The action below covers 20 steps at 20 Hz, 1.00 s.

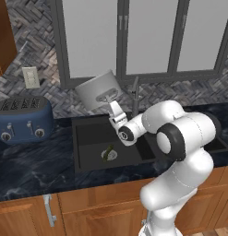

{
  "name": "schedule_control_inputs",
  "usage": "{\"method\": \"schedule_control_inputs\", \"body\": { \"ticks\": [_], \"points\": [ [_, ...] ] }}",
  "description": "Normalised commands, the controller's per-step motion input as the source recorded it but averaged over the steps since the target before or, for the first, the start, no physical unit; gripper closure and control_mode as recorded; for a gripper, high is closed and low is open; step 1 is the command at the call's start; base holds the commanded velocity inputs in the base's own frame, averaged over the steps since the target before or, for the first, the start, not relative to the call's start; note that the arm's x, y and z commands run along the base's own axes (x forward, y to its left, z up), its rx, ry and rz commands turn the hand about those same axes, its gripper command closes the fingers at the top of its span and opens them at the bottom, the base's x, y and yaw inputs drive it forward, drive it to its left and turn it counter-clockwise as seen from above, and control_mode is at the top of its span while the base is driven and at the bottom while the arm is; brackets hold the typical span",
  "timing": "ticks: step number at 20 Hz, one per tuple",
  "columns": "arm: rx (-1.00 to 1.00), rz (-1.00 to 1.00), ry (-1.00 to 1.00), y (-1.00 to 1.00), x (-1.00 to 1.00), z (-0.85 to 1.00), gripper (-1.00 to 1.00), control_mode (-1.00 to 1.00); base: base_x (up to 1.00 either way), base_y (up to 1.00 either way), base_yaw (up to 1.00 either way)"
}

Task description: Dump the squash from the pot into the sink. Then turn on the water and wash the squash. Then turn off the water and put the squash back in the pot.

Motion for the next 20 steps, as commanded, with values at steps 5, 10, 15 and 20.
{"method": "schedule_control_inputs", "body": {
  "ticks": [5,10,15,20],
  "points": [
    [-0.01,0.0,-0.01,0.0,-0.06,0.04,1.0,-1.0,0.0,0.0,0.0],
    [-0.21,-0.01,-0.19,0.21,-0.62,0.21,1.0,-1.0,0.0,0.0,0.0],
    [-0.28,-0.02,-0.26,0.23,-0.71,0.34,1.0,-1.0,0.0,0.0,0.0],
    [-0.27,-0.01,-0.21,0.3,-0.35,0.42,1.0,-1.0,0.0,0.0,0.0]
  ]
}}
